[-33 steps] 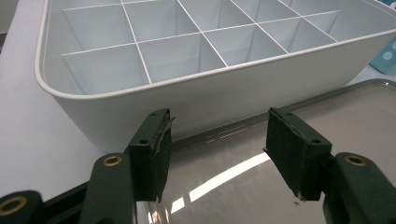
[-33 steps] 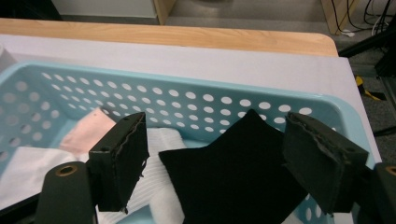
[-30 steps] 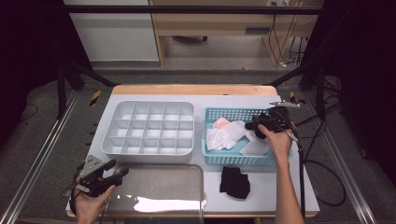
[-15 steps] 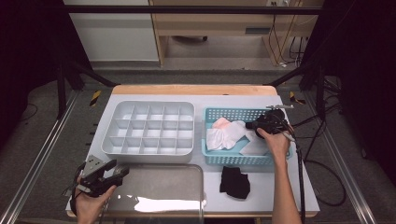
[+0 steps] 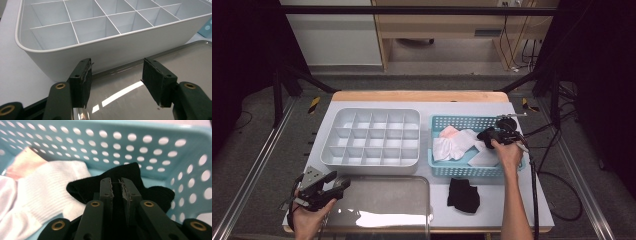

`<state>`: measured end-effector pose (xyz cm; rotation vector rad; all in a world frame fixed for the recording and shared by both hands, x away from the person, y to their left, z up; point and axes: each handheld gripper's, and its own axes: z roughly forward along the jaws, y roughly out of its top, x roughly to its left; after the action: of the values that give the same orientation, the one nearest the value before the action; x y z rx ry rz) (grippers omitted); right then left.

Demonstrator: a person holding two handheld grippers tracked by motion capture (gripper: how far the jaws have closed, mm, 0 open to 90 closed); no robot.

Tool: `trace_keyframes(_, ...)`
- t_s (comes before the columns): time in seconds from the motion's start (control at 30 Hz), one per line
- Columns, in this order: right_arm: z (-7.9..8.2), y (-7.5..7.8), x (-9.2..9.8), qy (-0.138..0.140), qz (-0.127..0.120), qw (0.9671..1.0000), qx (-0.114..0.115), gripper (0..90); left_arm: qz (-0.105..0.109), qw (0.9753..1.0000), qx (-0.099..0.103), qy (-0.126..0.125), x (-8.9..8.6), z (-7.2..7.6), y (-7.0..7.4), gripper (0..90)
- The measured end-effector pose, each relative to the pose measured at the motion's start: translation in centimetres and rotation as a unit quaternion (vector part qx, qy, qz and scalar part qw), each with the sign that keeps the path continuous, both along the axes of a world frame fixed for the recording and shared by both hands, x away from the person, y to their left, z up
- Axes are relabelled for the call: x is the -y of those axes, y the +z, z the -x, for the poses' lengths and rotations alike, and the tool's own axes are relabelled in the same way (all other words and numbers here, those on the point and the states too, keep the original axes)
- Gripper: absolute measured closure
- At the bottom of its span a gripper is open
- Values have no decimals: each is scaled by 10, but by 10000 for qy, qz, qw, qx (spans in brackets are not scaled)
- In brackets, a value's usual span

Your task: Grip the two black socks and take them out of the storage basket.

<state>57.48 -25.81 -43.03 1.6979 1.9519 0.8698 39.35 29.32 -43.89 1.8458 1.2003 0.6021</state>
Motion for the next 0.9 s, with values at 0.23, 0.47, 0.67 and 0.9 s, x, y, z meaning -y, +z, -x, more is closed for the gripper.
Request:
trace_keyframes(0.23,12,21,2,188,-257,9975,632,812,-9,10000,-8,-30,1,0,0,402)
trace_keyframes(0.47,34,48,-3,537,-415,9911,1147,815,-3,10000,-20,-51,3,0,0,404)
trace_keyframes(0.67,58,72,-14,909,-560,9823,1537,816,9,10000,-9,-72,5,0,0,405)
trace_keyframes(0.9,90,91,-27,1309,-731,9715,1835,816,43,9999,9,-114,7,1,2,405)
